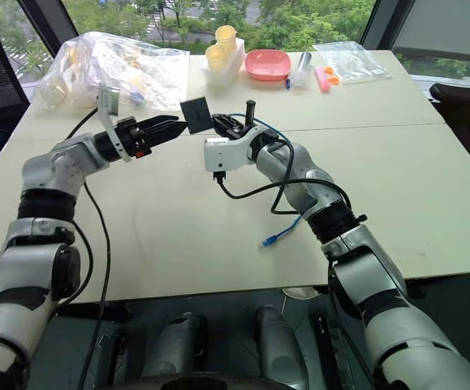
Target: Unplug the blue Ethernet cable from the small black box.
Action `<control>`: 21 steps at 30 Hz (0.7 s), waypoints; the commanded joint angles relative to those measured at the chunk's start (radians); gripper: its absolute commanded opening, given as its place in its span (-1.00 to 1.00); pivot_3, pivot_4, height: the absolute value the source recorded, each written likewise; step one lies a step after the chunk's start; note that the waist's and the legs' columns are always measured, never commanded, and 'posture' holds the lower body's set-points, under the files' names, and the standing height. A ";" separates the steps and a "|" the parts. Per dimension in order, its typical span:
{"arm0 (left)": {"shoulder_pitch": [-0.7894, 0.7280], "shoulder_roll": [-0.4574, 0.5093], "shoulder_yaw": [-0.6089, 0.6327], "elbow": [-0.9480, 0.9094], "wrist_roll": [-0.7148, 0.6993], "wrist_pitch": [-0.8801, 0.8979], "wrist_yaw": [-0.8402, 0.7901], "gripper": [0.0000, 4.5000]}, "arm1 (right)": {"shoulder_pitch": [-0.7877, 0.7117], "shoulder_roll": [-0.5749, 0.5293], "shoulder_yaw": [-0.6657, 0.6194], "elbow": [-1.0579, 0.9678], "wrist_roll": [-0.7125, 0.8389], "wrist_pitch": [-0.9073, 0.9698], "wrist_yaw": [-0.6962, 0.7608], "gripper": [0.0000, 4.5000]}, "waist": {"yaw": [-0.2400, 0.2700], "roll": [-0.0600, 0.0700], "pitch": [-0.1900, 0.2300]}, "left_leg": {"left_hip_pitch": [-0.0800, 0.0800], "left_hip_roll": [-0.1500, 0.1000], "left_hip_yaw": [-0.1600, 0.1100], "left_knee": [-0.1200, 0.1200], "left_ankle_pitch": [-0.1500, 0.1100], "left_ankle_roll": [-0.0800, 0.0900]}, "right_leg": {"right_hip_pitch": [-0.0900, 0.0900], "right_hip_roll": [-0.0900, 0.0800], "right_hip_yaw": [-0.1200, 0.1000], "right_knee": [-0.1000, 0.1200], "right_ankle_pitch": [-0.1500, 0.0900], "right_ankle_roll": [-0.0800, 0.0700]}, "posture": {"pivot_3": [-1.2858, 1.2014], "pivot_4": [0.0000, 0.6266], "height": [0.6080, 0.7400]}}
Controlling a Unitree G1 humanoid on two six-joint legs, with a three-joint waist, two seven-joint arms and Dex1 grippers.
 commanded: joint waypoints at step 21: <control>-0.172 -0.062 0.071 0.231 0.095 -0.076 -0.108 -0.44 | 0.065 0.019 0.028 -0.128 -0.052 0.071 -0.010 -1.00 | 0.001 0.000 0.000 | -0.001 0.000 0.000 0.000 0.000 0.000 | 0.000 0.000 0.000 0.000 0.000 0.000 | 0.03 -0.52 1.00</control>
